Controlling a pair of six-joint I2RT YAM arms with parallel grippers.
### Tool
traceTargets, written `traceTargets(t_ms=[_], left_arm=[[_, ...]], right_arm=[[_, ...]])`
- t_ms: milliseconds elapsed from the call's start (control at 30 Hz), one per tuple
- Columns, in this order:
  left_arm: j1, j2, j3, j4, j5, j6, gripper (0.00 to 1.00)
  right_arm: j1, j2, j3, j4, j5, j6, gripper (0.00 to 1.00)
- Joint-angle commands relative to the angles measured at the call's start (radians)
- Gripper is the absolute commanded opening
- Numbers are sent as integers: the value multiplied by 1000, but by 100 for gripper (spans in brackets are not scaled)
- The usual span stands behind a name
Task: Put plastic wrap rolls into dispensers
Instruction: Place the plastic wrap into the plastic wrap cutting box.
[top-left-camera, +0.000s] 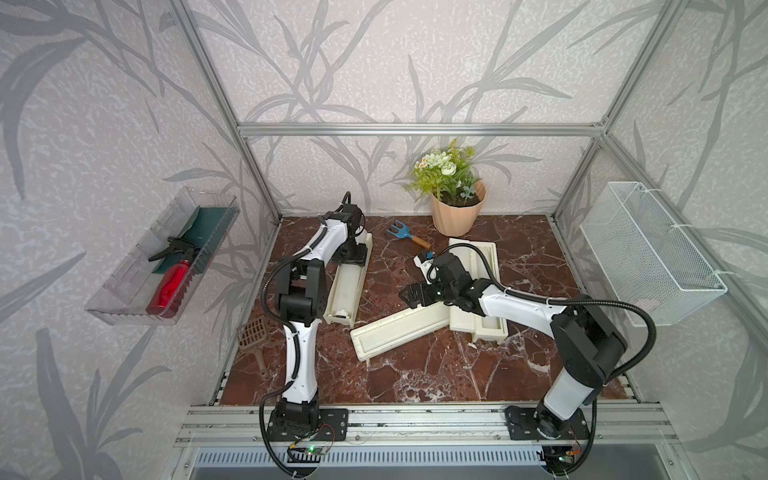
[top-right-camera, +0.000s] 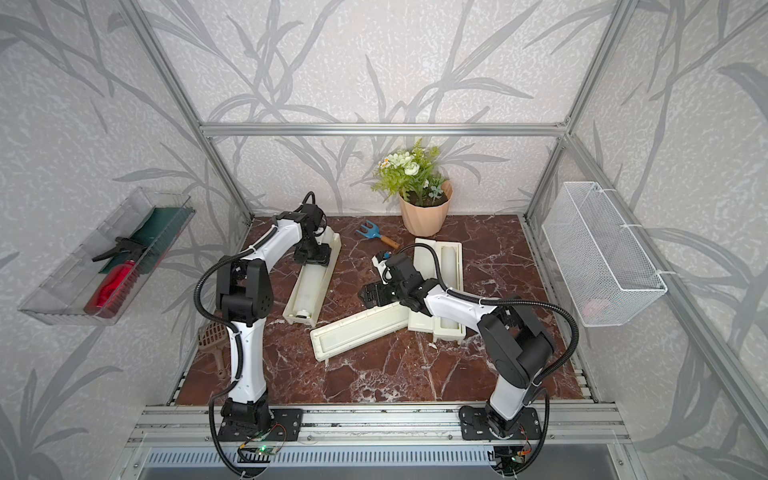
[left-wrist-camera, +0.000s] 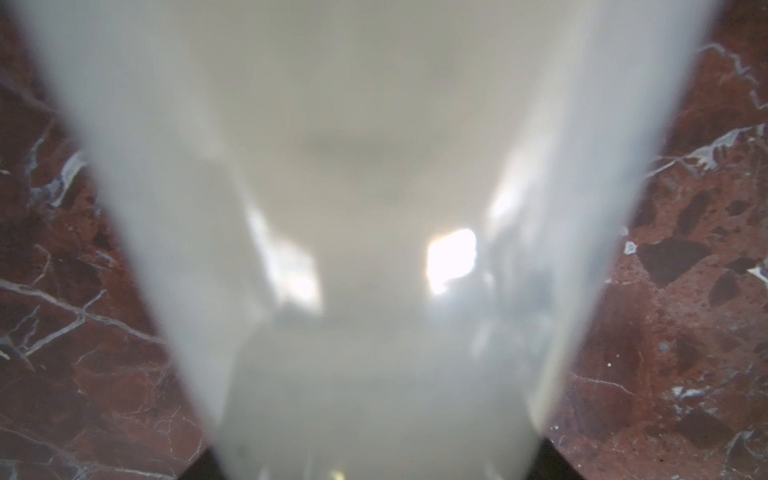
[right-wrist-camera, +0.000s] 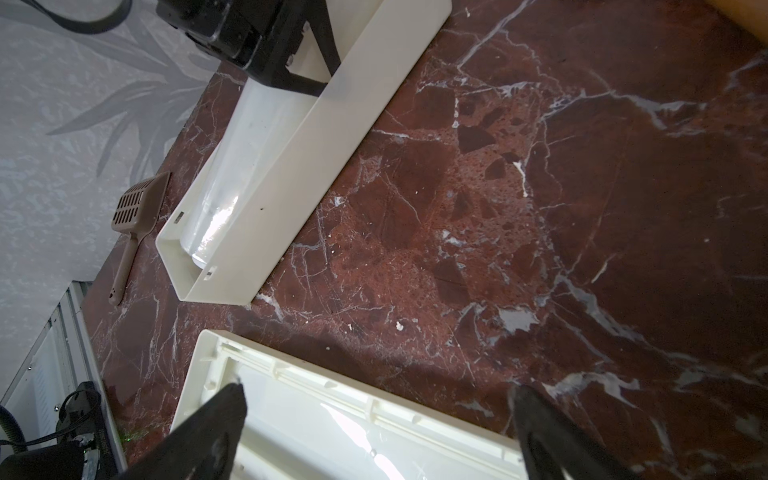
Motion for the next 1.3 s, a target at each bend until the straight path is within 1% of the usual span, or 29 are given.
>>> traceTargets(t_ms=[0,133,267,367,467,567,800,1033,1067,1100,1133,1167,1200,1267], left_arm=[[7,61,-9,-79,18,-4,43],[6,-3,45,-124,19,-5,27],[8,-31,133,-195,25,13,20],[5,-12,205,-279,17,28,19],[6,-5,209,-307,11,38,18],[5,4,190,-311,6,36,18],[3,2,99,-259,15,44,18],[3,38,88,-255,4,27,18],[2,45,87,-253,5,26,22],[1,49,87,-249,2,23,31],[-4,49,85,-244,-15,20,44],[-8,46,83,-239,-26,20,53],[-13,38,79,-230,-34,18,58],[-19,6,65,-201,-42,18,76]], right_arm=[[4,8,22,-2,-3,2,100],[4,8,14,9,-3,6,100],[4,15,9,33,-15,15,100],[4,24,5,51,-27,20,100],[4,22,-5,66,-32,23,100],[4,16,-21,79,-33,23,100],[4,4,-48,95,-38,28,100],[4,-3,-52,92,-34,23,100],[4,-3,-53,91,-33,23,100],[4,-7,-54,91,-31,22,100],[4,-10,-53,89,-29,19,100],[4,-14,-52,85,-26,17,100],[4,-14,-54,81,-20,13,100],[3,-14,-52,71,-10,4,100]])
